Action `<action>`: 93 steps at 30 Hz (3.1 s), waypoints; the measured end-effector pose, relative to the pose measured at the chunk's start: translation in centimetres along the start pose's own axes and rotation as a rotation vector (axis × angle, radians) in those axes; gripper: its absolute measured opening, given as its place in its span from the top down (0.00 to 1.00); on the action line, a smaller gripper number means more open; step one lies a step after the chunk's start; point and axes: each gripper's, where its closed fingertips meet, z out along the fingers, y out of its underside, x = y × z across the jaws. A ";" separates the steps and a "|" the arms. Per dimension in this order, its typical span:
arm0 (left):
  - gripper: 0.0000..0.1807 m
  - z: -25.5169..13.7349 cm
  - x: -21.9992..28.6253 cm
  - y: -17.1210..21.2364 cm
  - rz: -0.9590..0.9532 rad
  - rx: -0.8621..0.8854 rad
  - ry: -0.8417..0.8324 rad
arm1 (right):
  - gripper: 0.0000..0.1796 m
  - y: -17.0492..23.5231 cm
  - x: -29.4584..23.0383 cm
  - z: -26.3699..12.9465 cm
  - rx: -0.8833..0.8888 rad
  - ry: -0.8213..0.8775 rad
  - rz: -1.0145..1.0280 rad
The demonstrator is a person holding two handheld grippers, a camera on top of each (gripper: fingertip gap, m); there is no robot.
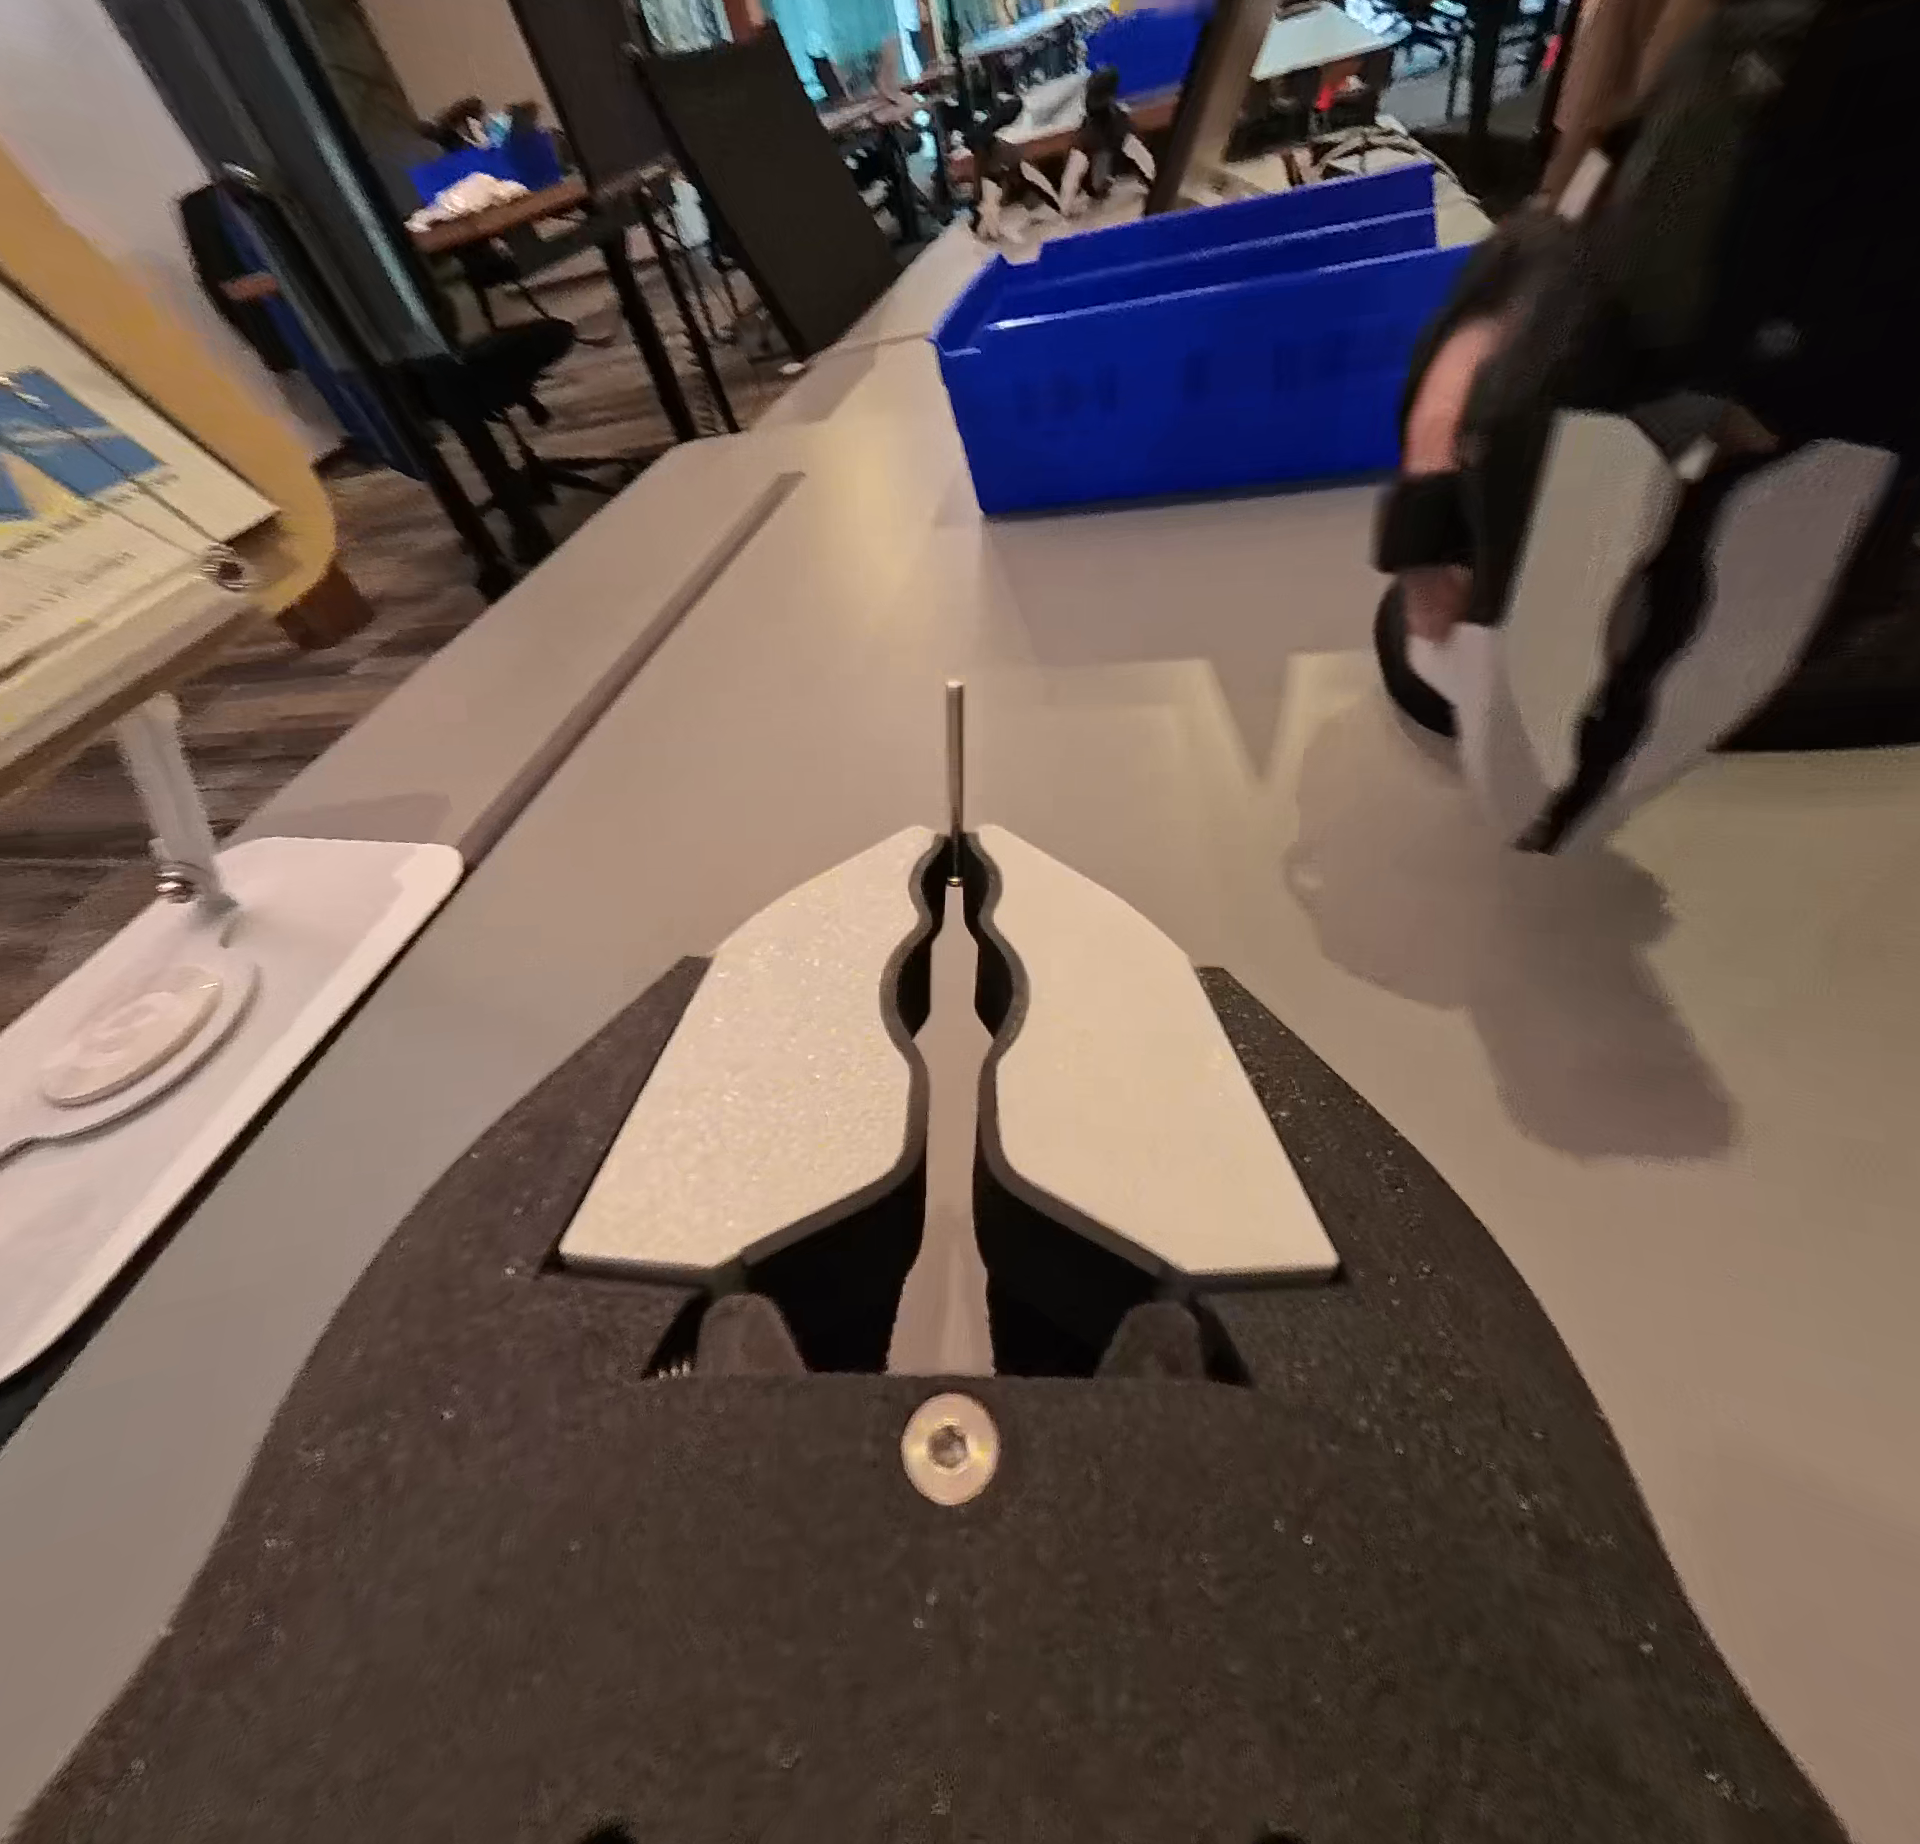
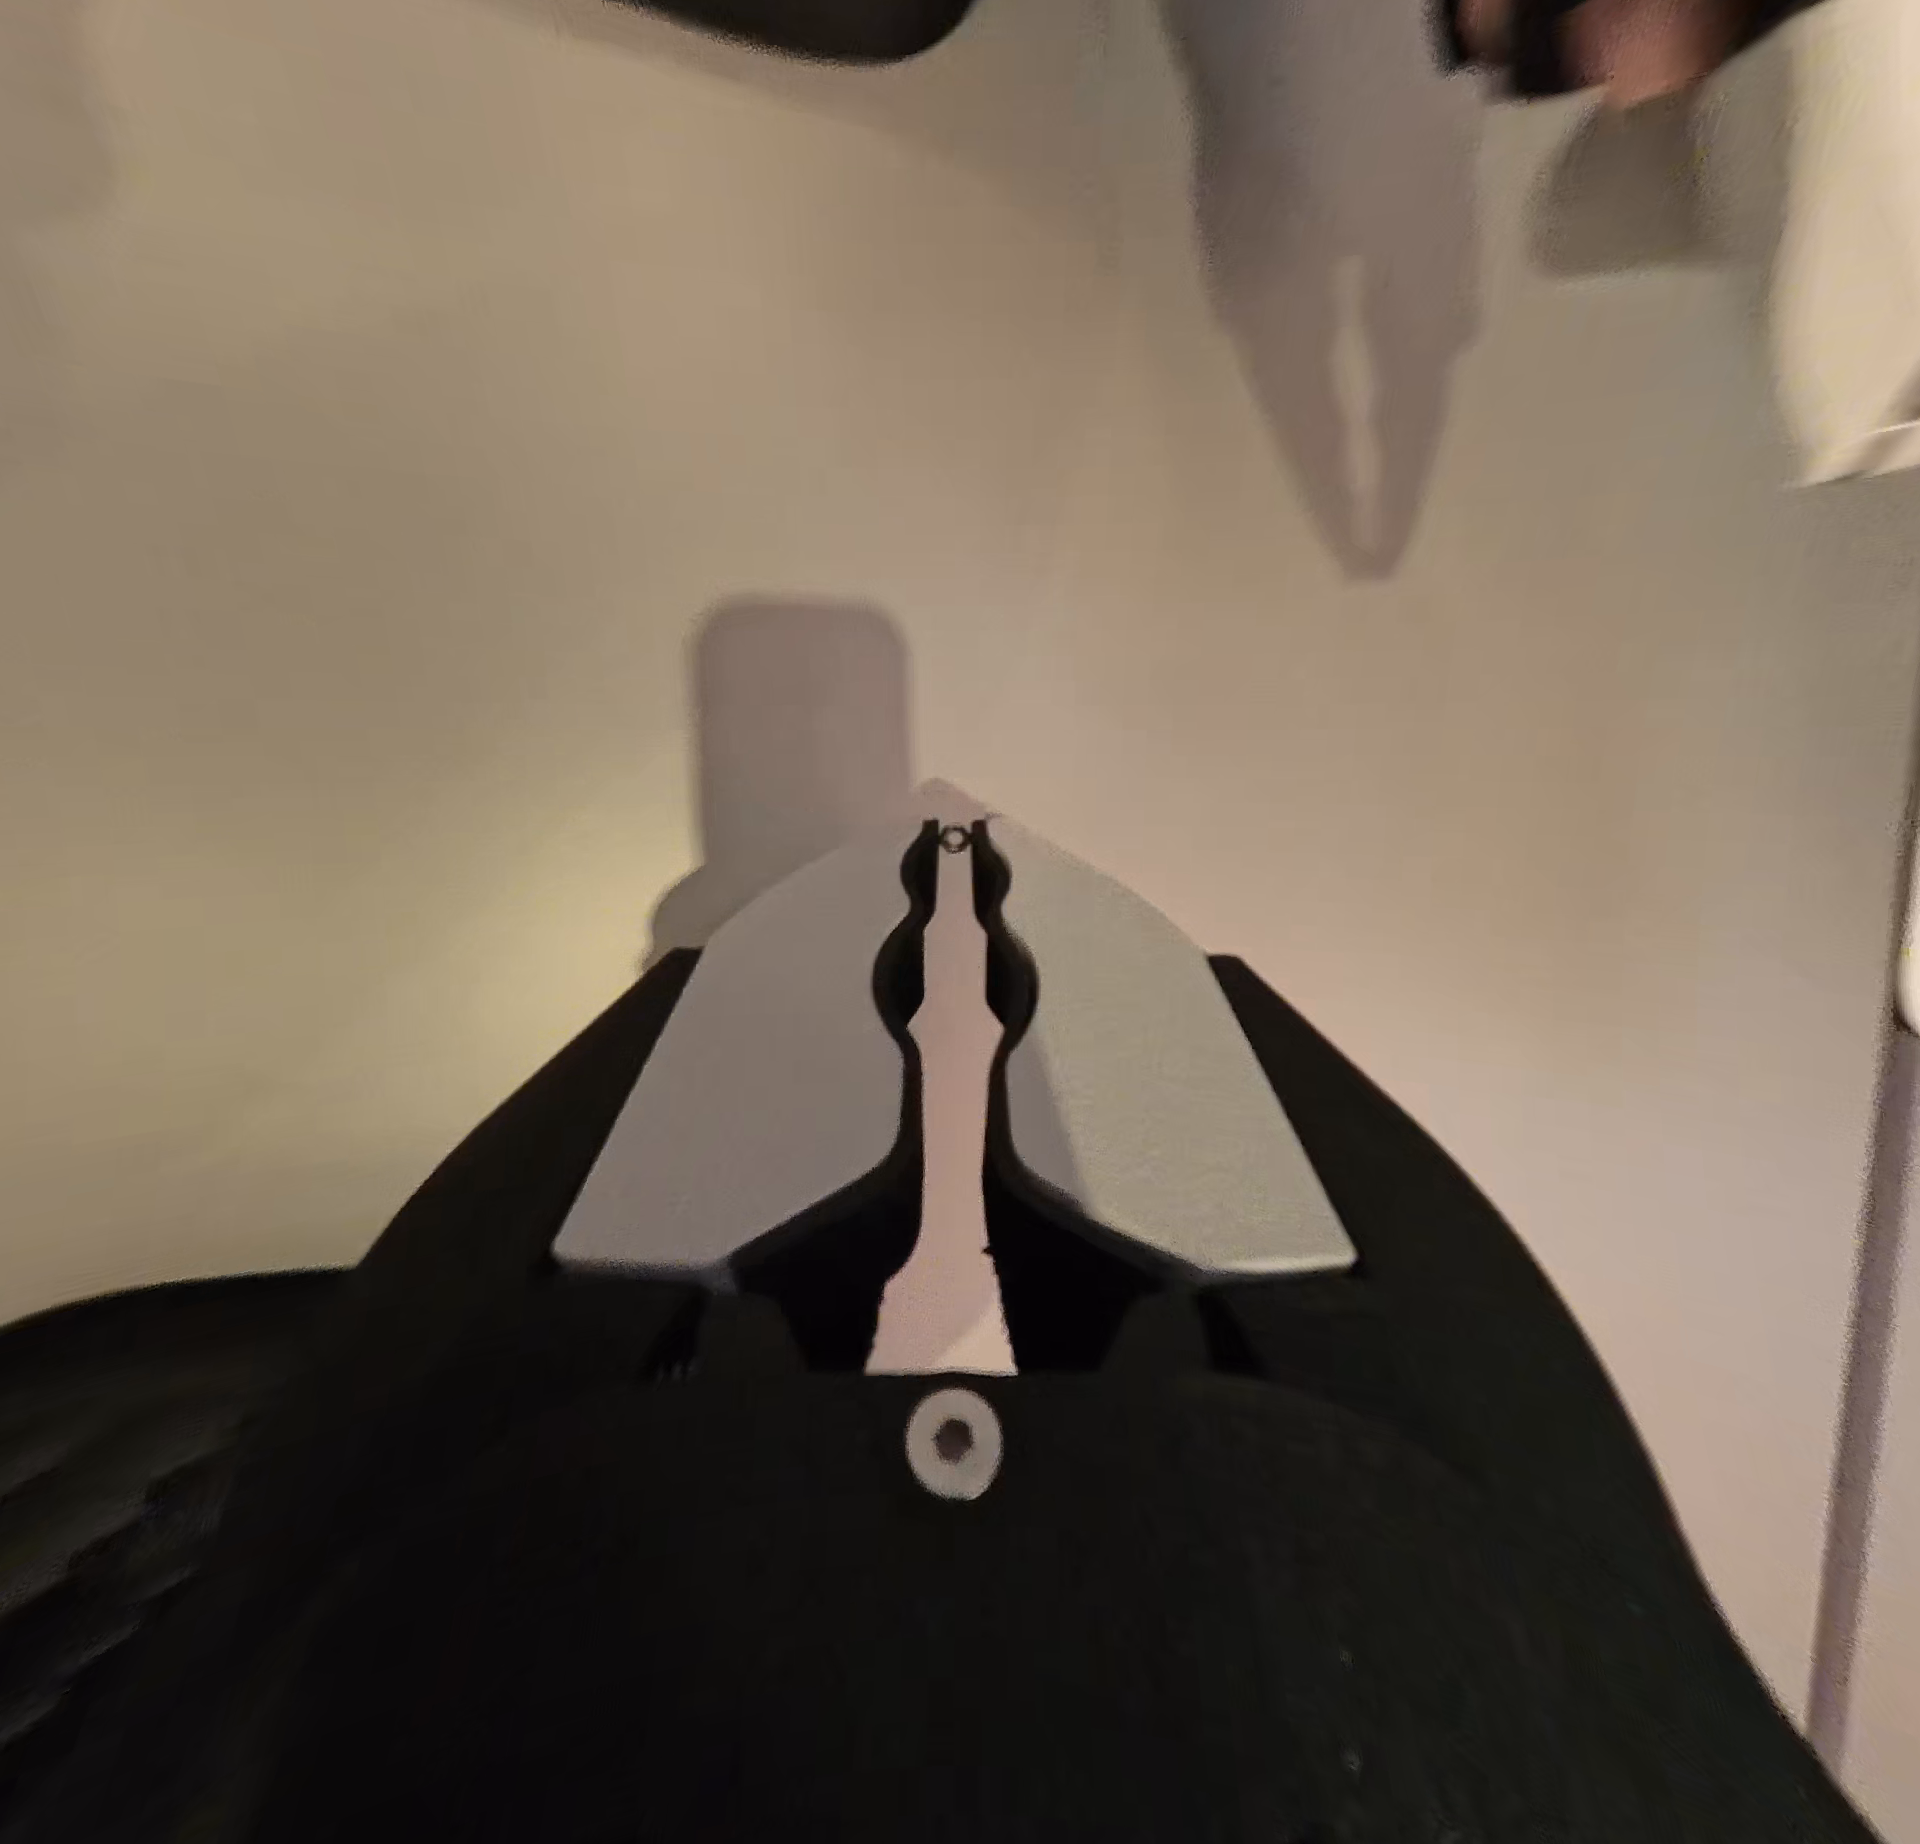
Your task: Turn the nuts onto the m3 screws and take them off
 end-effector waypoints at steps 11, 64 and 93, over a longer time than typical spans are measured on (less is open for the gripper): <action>0.99 1.3 1.6 5.2 0.069 -0.314 0.072 | 0.97 -4.6 10.2 -1.8 0.411 0.186 0.103; 0.99 2.4 3.2 8.7 0.288 -0.597 0.090 | 0.97 -0.6 8.5 4.5 0.195 0.313 -0.138; 0.99 2.2 0.0 6.9 0.385 -0.550 -0.119 | 0.97 -1.6 11.5 3.3 0.530 0.166 0.487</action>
